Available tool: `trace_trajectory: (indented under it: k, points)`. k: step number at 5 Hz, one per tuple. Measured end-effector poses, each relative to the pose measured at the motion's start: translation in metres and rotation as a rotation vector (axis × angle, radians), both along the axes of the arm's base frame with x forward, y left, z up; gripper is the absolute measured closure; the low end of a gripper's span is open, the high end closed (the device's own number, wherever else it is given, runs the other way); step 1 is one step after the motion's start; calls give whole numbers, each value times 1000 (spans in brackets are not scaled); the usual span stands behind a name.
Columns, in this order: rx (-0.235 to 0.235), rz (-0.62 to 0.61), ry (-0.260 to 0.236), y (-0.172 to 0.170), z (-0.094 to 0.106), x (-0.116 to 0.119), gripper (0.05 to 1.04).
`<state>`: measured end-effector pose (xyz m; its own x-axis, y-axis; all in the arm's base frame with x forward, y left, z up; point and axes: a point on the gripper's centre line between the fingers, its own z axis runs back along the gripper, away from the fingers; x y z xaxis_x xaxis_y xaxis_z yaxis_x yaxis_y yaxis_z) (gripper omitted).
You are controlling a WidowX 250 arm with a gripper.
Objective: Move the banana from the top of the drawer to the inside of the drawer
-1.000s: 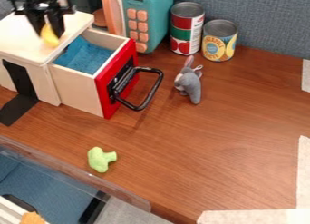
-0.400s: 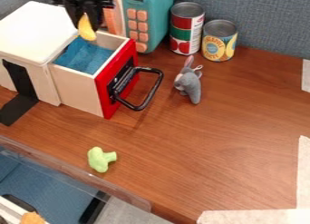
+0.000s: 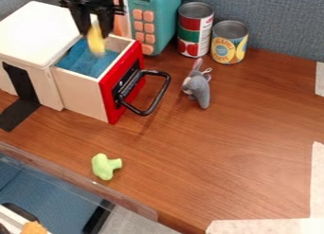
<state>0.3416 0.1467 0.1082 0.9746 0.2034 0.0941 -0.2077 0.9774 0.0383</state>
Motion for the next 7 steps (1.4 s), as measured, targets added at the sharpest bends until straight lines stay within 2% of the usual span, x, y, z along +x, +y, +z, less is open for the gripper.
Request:
trace_trajectory:
  k: [1,7]
  points:
    - [1,7,15,0,-2,-3,93]
    - [-2,-5,26,-1,-3,-5,83]
